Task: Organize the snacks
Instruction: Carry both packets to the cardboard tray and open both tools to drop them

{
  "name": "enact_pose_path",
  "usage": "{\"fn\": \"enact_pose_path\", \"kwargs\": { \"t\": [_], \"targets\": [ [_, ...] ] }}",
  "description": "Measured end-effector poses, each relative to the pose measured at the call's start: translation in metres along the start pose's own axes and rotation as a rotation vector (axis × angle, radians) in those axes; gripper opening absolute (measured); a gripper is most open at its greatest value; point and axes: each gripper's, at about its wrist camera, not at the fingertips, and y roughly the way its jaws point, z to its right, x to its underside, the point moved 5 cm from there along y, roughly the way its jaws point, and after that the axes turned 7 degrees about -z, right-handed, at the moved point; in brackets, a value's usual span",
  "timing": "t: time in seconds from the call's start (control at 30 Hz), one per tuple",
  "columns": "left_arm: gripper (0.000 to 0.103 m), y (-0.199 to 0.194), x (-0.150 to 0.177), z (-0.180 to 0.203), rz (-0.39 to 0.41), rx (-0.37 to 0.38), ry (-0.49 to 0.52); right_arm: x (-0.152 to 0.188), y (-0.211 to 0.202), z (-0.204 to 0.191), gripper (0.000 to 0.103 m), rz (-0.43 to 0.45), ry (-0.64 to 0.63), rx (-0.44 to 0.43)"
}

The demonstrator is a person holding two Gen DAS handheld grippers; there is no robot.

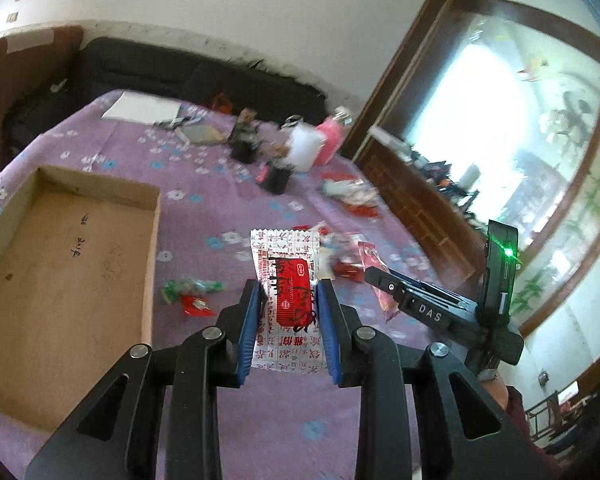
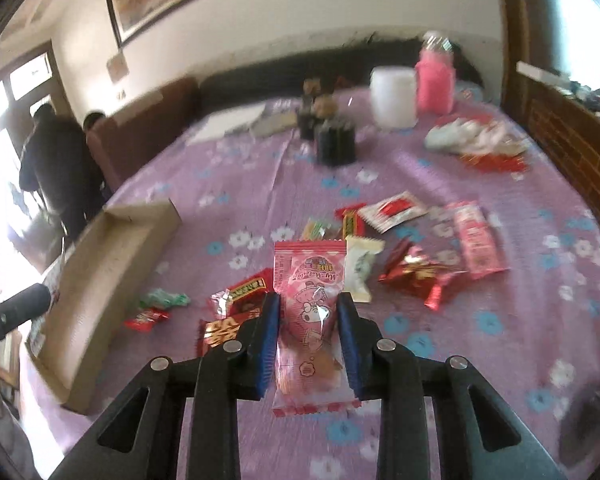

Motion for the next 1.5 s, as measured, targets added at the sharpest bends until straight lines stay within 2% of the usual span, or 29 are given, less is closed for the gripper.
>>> {"fn": "enact_pose_path", "kwargs": {
  "t": [0.17, 0.4, 0.5, 0.53, 0.6, 0.77, 0.83, 1.0, 1.07, 1.1, 1.17, 1.27, 1.4, 1.5],
  "targets": [
    [0.026, -0.066, 0.011, 0.033, 0.101, 0.099, 0.061, 0.007, -0.085, -0.013, 0.029, 0.133, -0.006, -0.044],
    [0.026, -0.149, 0.009, 0.053, 0.215, 0.222, 0.072, 0.005, -0.217, -0.061, 0.029, 0.327, -0.081, -0.198],
    [0.026, -0.204, -0.008, 0.061, 0.309, 0.223, 0.103, -0.007, -0.259, -0.080, 0.029, 0.383, -0.115, -0.258],
    [0.026, -0.222, -0.015, 0.063, 0.344, 0.196, 0.117, -0.011, -0.273, -0.085, 0.029, 0.395, -0.128, -0.272],
    [0.026, -0.267, -0.037, 0.066, 0.432, 0.086, 0.146, -0.024, -0.299, -0.098, 0.029, 0.414, -0.152, -0.286],
    [0.026, -0.352, -0.109, 0.072, 0.601, -0.320, 0.191, -0.078, -0.357, -0.128, 0.029, 0.453, -0.190, -0.232],
    [0.026, -0.375, -0.142, 0.069, 0.641, -0.476, 0.182, -0.106, -0.381, -0.140, 0.029, 0.471, -0.181, -0.211],
    [0.026, -0.407, -0.205, 0.053, 0.682, -0.822, 0.157, -0.180, -0.439, -0.173, 0.029, 0.507, -0.131, -0.183],
    [0.026, -0.404, -0.218, 0.043, 0.683, -0.882, 0.162, -0.208, -0.461, -0.187, 0.029, 0.541, -0.113, -0.152],
    [0.026, -0.403, -0.217, 0.037, 0.674, -0.871, 0.163, -0.216, -0.469, -0.192, 0.029, 0.562, -0.105, -0.141],
    [0.026, -0.377, -0.217, 0.018, 0.639, -0.828, 0.163, -0.225, -0.472, -0.202, 0.029, 0.574, -0.109, -0.151],
    [0.026, -0.331, -0.202, -0.006, 0.546, -0.761, 0.168, -0.219, -0.433, -0.206, 0.030, 0.522, -0.139, -0.169],
    [0.026, -0.253, -0.177, -0.043, 0.391, -0.639, 0.130, -0.198, -0.313, -0.202, 0.030, 0.351, -0.165, -0.222],
    [0.026, -0.176, -0.156, -0.078, 0.261, -0.536, 0.087, -0.168, -0.192, -0.199, 0.030, 0.179, -0.149, -0.270]
  ]
}}
